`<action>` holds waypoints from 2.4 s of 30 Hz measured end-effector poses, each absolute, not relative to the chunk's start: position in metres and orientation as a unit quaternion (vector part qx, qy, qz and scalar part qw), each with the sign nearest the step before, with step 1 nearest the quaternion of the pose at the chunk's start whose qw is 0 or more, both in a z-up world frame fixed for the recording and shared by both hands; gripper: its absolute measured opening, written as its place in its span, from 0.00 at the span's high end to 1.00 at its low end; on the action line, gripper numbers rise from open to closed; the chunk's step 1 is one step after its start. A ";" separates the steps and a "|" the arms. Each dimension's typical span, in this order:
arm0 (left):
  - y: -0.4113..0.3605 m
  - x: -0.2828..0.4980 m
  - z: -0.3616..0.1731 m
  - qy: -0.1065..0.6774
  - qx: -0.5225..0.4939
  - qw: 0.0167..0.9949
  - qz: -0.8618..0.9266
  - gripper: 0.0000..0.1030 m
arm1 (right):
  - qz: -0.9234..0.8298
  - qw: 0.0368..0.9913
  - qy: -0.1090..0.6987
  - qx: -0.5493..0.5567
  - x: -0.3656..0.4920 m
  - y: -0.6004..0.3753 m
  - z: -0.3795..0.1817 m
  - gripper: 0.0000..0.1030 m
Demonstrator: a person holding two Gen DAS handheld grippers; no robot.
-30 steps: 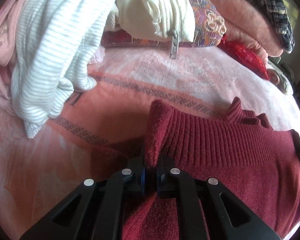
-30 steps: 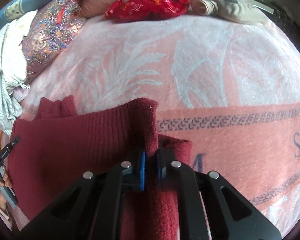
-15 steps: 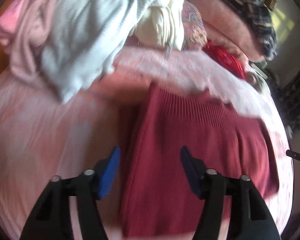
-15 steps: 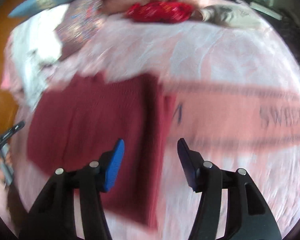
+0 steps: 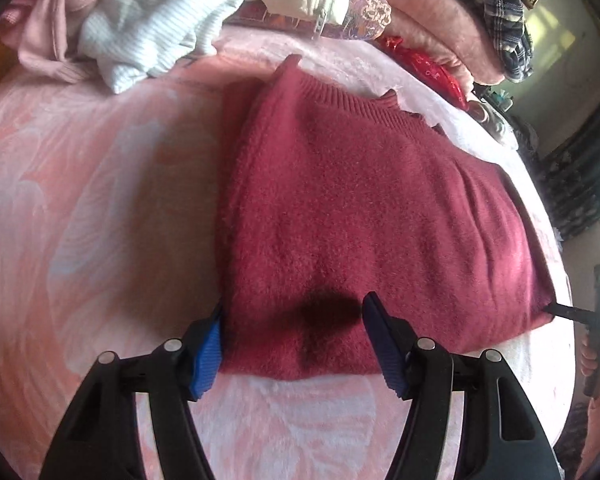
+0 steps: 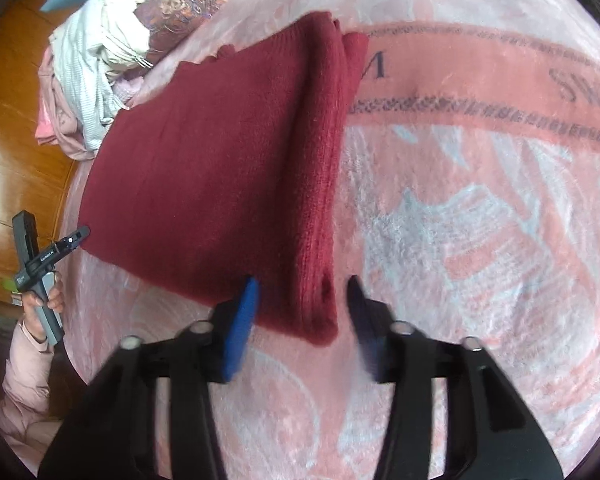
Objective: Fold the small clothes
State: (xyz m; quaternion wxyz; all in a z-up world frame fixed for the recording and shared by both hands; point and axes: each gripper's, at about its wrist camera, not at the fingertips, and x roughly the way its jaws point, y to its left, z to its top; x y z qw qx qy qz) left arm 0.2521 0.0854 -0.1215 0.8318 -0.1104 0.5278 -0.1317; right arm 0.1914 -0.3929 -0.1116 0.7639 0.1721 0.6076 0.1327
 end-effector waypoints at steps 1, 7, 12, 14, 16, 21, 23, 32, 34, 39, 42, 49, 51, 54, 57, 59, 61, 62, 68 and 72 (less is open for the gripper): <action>0.085 0.252 -0.122 0.528 -0.110 0.832 -0.130 0.41 | 0.133 0.762 0.611 0.169 0.191 -0.390 -0.114 0.80; 0.105 0.252 -0.123 0.535 -0.149 0.824 -0.115 0.87 | 0.153 0.768 0.598 0.168 0.185 -0.391 -0.097 0.93; 0.115 0.252 -0.113 0.534 -0.175 0.817 -0.127 0.89 | 0.175 0.780 0.573 0.181 0.174 -0.400 -0.068 0.94; 0.114 0.251 -0.108 0.532 -0.161 0.822 -0.128 0.89 | 0.174 0.782 0.571 0.178 0.173 -0.403 -0.068 0.94; 0.110 0.251 -0.112 0.538 -0.134 0.824 -0.121 0.89 | 0.162 0.776 0.584 0.175 0.177 -0.405 -0.082 0.94; 0.107 0.254 -0.133 0.550 -0.103 0.820 -0.118 0.88 | 0.137 0.754 0.618 0.175 0.182 -0.406 -0.132 0.93; 0.103 0.253 -0.133 0.546 -0.083 0.825 -0.122 0.88 | 0.139 0.754 0.617 0.177 0.184 -0.408 -0.134 0.93; 0.100 0.247 -0.134 0.528 -0.058 0.838 -0.128 0.84 | 0.130 0.759 0.617 0.162 0.183 -0.404 -0.133 0.94; 0.099 0.247 -0.133 0.528 -0.059 0.838 -0.128 0.81 | 0.126 0.761 0.616 0.158 0.183 -0.400 -0.132 0.93; 0.096 0.246 -0.124 0.527 -0.058 0.840 -0.114 0.70 | 0.128 0.764 0.610 0.169 0.184 -0.402 -0.108 0.79; 0.100 0.244 -0.100 0.506 -0.075 0.854 -0.096 0.51 | 0.122 0.788 0.581 0.165 0.183 -0.410 -0.076 0.74; 0.061 0.246 -0.057 0.474 -0.094 0.864 -0.143 0.51 | 0.089 0.803 0.574 0.134 0.200 -0.399 -0.044 0.68; 0.039 0.254 -0.062 0.497 -0.088 0.850 -0.150 0.51 | 0.084 0.799 0.581 0.133 0.208 -0.394 -0.050 0.68; 0.014 0.264 -0.070 0.509 -0.057 0.847 -0.141 0.51 | 0.083 0.790 0.593 0.131 0.221 -0.387 -0.062 0.68; -0.002 0.273 -0.079 0.516 -0.042 0.844 -0.137 0.50 | 0.074 0.784 0.604 0.125 0.229 -0.385 -0.075 0.68; -0.007 0.275 -0.085 0.520 -0.045 0.843 -0.133 0.50 | 0.064 0.779 0.611 0.121 0.234 -0.387 -0.085 0.68; -0.010 0.280 -0.092 0.523 -0.048 0.841 -0.127 0.47 | 0.059 0.772 0.619 0.130 0.237 -0.392 -0.095 0.68; -0.011 0.283 -0.097 0.526 -0.049 0.840 -0.123 0.45 | 0.060 0.768 0.624 0.134 0.238 -0.392 -0.100 0.68; -0.010 0.284 -0.116 0.534 -0.035 0.836 -0.123 0.37 | 0.063 0.744 0.652 0.135 0.239 -0.392 -0.134 0.63; -0.012 0.280 -0.118 0.528 -0.014 0.839 -0.130 0.29 | 0.072 0.743 0.652 0.136 0.239 -0.390 -0.137 0.52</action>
